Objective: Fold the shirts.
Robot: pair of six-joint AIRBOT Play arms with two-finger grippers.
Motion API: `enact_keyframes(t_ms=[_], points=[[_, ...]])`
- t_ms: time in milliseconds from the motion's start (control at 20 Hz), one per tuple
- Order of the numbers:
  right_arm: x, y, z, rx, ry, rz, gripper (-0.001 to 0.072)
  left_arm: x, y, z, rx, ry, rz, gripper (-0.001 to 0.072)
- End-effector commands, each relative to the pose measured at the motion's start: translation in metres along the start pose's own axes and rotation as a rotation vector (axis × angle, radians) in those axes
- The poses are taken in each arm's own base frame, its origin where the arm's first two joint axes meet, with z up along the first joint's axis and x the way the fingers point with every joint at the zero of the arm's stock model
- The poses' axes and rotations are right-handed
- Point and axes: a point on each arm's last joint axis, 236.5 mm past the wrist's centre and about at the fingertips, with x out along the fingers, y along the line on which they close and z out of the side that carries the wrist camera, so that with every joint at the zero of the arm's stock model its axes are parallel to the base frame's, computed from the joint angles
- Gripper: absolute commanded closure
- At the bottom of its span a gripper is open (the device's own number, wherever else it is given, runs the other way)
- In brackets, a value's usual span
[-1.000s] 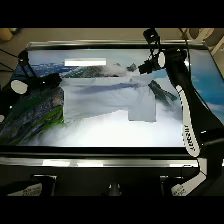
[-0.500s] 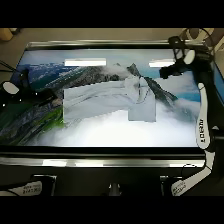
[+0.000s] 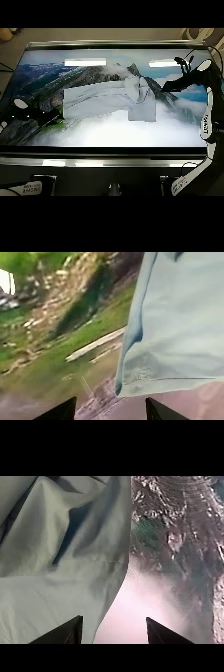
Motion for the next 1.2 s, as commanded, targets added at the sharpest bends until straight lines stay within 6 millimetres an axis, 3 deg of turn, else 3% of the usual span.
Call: enact_keyframes(t_ms=[0,300,400,500,850,1050,1100,1150], points=[[0.011,0.001,-0.007,0.005,0.023,0.048,0.0286,0.018,-0.01,-0.002,-0.031,0.005,-0.042,0.0165],[0.029,0.003,-0.023,0.021,0.084,0.101,0.0284,0.03,-0.028,0.01,-0.005,-0.06,-0.055,0.0217],[0.033,0.001,-0.026,0.026,0.093,0.105,0.0216,0.032,-0.032,0.01,0.006,-0.066,-0.056,0.0437],[0.039,0.0,-0.026,0.026,0.097,0.102,0.0217,0.033,-0.034,0.009,0.011,-0.064,-0.057,0.0672],[0.083,0.01,-0.001,-0.004,0.037,0.053,0.0227,0.022,-0.04,0.01,0.025,-0.086,-0.068,0.0682],[0.092,0.01,0.001,0.045,0.034,0.047,0.0233,0.009,-0.047,0.012,0.057,-0.114,-0.079,0.0683],[0.092,0.009,0.0,0.045,0.038,0.045,0.0285,0.006,-0.049,0.013,0.07,-0.124,-0.082,0.0683],[0.093,0.008,-0.002,0.044,0.045,0.041,0.043,0.004,-0.05,0.014,0.075,-0.13,-0.084,0.0682]])
